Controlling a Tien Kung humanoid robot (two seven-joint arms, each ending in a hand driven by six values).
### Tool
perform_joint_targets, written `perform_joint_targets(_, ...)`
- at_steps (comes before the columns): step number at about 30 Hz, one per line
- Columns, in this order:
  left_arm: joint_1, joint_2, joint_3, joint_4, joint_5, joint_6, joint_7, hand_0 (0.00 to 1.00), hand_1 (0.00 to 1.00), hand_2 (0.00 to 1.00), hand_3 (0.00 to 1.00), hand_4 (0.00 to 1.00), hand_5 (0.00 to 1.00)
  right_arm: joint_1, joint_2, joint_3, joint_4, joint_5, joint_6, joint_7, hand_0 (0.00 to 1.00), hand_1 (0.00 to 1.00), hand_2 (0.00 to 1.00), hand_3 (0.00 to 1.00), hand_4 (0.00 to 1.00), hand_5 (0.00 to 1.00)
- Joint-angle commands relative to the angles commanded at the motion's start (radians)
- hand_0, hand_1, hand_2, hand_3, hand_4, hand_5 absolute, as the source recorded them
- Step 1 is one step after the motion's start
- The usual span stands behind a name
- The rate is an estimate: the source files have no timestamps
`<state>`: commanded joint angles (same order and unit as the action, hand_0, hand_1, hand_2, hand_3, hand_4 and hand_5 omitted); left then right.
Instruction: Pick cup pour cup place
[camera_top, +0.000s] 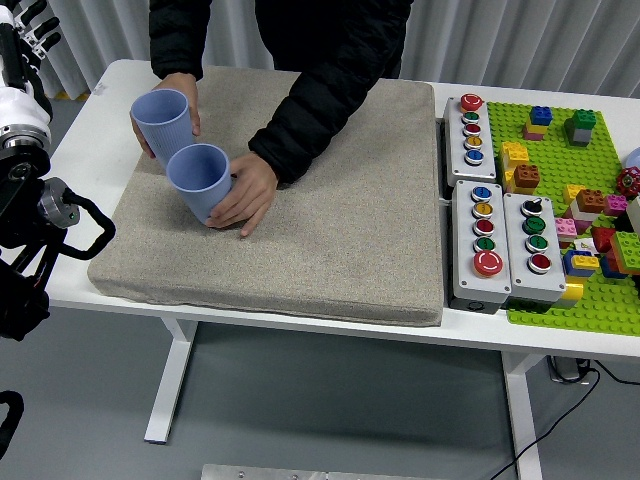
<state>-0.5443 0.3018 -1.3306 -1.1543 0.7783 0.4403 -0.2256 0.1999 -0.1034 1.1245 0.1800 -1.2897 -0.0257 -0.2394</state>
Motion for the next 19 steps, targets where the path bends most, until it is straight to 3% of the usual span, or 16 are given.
perform_joint_targets(19,-0.004,0.000,0.006,-0.003,0.015,0.001,0.002,0.716,0.727,0.783,0.819,0.824,0.998,0.011,-0.002,-0.005,0.000,0.011,0.000,0.001,0.688,0.657,0.576,0.583,0.002,0.002)
